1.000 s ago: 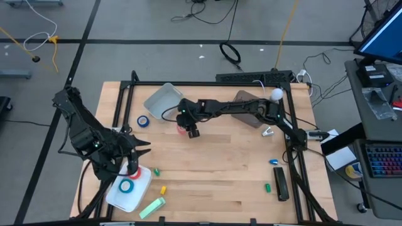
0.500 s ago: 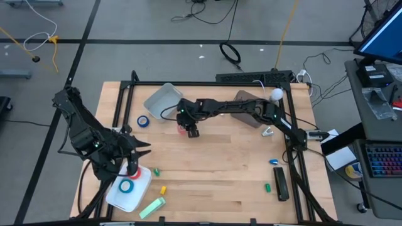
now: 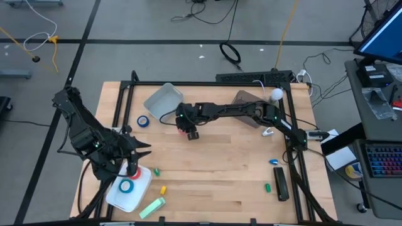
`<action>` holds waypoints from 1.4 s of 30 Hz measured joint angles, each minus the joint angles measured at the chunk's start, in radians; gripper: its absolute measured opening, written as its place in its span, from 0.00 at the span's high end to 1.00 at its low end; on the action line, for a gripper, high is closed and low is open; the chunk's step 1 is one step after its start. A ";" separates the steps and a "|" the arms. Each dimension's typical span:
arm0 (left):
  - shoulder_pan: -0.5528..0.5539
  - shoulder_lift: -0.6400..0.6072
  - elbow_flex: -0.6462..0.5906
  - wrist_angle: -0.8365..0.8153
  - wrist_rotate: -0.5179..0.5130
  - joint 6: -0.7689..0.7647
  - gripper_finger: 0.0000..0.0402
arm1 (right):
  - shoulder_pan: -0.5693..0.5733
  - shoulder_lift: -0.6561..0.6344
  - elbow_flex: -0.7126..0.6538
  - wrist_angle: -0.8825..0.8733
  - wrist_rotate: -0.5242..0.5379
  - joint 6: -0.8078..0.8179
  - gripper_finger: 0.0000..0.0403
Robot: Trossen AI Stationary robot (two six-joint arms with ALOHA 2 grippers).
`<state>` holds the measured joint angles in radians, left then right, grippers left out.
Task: Pick and place Stapler, Stapler remover, tape
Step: Put the pink tape into the white bin
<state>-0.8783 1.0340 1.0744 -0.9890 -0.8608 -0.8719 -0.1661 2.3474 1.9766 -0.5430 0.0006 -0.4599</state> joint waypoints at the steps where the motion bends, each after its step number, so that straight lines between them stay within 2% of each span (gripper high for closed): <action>1: 0.000 0.000 0.000 -0.001 0.000 0.000 0.72 | 0.000 0.000 0.000 0.000 0.002 0.001 0.60; 7: 0.000 0.000 0.000 -0.001 0.004 0.003 0.72 | 0.001 -0.034 0.002 0.026 0.003 0.006 0.60; 21: 0.000 0.000 0.000 -0.001 0.011 0.004 0.72 | 0.068 -0.028 -0.001 -0.061 -0.002 -0.022 0.60; 34: 0.000 0.000 0.000 -0.002 0.011 0.002 0.72 | 0.031 0.013 -0.026 -0.020 -0.055 0.004 0.61; 38: 0.000 0.000 0.000 -0.001 0.006 0.003 0.72 | 0.031 0.009 -0.062 0.008 -0.055 0.026 0.65; 42: 0.000 0.000 0.000 -0.001 0.004 0.002 0.72 | 0.033 0.008 -0.080 0.016 -0.051 0.030 0.75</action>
<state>-0.8783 1.0340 1.0744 -0.9905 -0.8566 -0.8696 -0.1327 2.3550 1.8969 -0.5268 -0.0506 -0.4295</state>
